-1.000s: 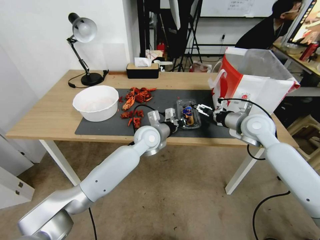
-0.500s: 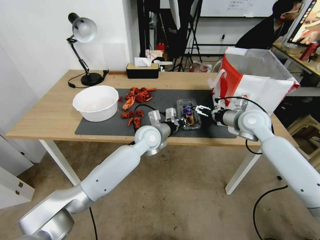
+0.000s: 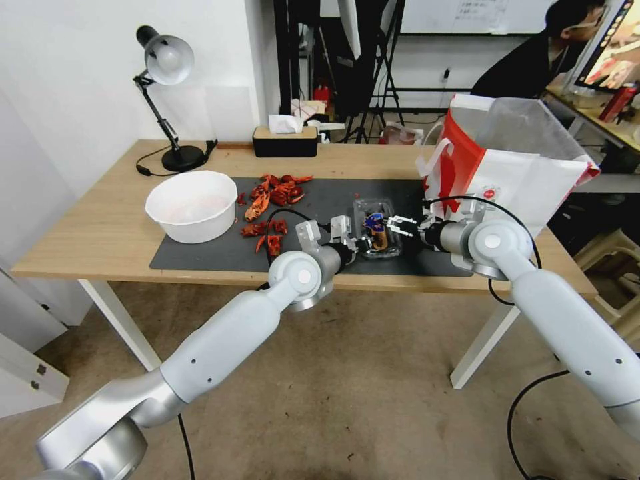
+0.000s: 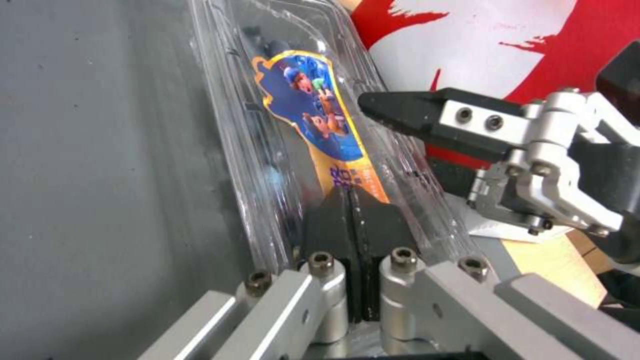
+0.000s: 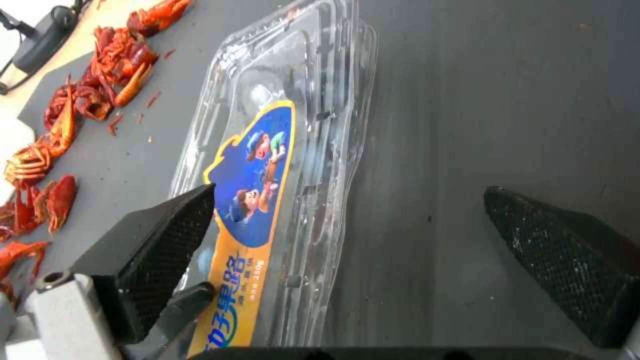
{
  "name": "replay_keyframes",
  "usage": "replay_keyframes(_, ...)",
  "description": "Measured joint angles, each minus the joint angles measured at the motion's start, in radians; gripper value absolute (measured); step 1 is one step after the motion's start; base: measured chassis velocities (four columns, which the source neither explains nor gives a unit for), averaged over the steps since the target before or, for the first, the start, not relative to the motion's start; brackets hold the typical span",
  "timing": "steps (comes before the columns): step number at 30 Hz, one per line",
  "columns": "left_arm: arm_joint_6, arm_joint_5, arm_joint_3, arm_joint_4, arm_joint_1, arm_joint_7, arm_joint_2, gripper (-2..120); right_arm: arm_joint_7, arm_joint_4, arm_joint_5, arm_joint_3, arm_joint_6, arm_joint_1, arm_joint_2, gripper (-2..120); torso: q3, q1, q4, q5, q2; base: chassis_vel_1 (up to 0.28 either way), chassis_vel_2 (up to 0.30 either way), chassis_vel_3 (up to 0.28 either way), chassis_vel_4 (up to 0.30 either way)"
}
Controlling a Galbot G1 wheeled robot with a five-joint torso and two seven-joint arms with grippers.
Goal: Close the takeout container lid, then place the container into the takeout bag.
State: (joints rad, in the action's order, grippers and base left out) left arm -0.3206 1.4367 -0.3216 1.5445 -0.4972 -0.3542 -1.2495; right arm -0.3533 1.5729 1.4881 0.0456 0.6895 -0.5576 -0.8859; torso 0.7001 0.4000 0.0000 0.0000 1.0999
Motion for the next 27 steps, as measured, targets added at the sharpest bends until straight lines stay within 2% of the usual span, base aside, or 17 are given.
replay_keyframes(12,0.006,0.001,0.000,0.000,0.002,0.000,-0.001,0,0.046,-0.036,0.000,-0.019,0.038,0.029,-0.009,100,0.000,0.000,-0.0001,0.0000,0.000,0.000,0.000,0.000,0.000)
replay_keyframes(27,0.011,0.001,0.000,-0.003,0.003,0.001,-0.001,0,0.075,-0.052,0.003,-0.055,0.041,0.055,-0.032,100,0.000,0.000,-0.0001,-0.0001,0.000,0.000,0.000,0.000,0.000)
